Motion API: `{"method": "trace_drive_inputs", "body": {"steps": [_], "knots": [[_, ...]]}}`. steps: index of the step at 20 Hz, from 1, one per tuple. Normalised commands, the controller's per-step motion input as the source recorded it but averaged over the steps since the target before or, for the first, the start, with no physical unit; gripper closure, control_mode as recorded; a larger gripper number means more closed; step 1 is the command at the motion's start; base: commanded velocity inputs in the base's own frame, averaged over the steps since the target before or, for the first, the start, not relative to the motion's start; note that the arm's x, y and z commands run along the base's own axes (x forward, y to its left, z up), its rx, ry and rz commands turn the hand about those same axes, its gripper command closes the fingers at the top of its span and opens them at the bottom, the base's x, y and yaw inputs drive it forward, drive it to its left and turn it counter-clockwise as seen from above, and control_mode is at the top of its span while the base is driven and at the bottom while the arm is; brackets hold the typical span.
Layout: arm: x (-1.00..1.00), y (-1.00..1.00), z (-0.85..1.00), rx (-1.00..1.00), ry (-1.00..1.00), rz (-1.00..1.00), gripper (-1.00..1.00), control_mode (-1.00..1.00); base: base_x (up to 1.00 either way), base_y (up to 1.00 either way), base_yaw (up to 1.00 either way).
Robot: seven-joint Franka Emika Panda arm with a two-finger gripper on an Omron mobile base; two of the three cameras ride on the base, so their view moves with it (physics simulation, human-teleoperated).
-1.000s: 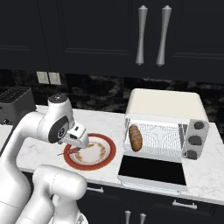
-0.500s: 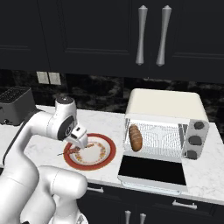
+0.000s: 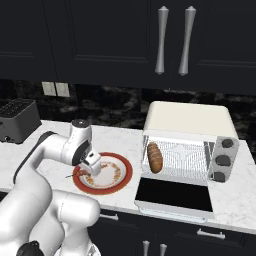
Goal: Pick up the kebab skewer and baguette bread, and place them inside the toaster oven. Close the toaster oven door and start by setting the timer.
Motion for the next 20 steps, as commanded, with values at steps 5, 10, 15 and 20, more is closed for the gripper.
{"method": "trace_drive_inputs", "body": {"steps": [5,10,15,20], "knots": [[0.09,0.0,-0.26,0.03,0.0,-0.03,-1.0,-1.0,0.0,0.0,0.0],[0.07,0.07,-0.31,0.05,0.0,-0.05,-1.0,-1.0,0.0,0.0,0.0],[0.22,0.1,-0.14,0.04,0.0,-0.06,-1.0,-1.0,0.0,0.0,0.0],[0.01,0.09,-0.32,0.03,0.0,-0.06,-1.0,-1.0,0.0,0.0,0.0]]}}
